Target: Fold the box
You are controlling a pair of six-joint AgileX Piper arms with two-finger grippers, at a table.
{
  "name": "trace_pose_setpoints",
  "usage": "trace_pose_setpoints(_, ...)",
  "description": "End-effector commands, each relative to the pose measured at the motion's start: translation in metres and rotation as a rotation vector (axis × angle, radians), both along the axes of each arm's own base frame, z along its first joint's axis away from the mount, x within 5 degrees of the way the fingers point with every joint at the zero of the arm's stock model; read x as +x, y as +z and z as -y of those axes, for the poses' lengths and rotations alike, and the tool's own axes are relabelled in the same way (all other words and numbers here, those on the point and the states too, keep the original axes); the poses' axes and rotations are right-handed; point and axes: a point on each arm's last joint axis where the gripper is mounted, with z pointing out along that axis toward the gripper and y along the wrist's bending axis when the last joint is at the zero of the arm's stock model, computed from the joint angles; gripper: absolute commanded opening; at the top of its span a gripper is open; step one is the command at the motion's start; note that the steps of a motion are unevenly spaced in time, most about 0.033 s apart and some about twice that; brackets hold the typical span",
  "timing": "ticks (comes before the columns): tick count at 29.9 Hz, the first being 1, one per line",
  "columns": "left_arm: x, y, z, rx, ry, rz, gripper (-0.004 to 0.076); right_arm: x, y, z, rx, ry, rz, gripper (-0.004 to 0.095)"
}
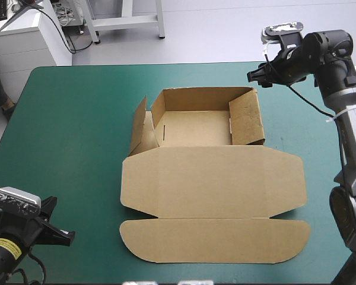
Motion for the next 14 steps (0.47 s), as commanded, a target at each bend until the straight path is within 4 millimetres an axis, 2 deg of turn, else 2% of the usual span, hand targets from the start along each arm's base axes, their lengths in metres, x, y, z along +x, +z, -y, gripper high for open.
trace_pose_setpoints(1,0.003,0.012,0.003,-0.034,-0.020,0.069,-0.0008,-0.012,0.004,0.003,-0.014,0.010,-0.001,0.0569)
trace_pose_setpoints(7,0.003,0.013,0.003,-0.035,-0.021,0.072,-0.0008,-0.001,-0.053,-0.001,-0.009,0.029,-0.189,0.0573)
trace_pose_setpoints(14,0.003,0.013,0.003,-0.035,-0.021,0.072,-0.0008,0.028,-0.119,-0.015,0.079,0.058,-0.375,0.0573)
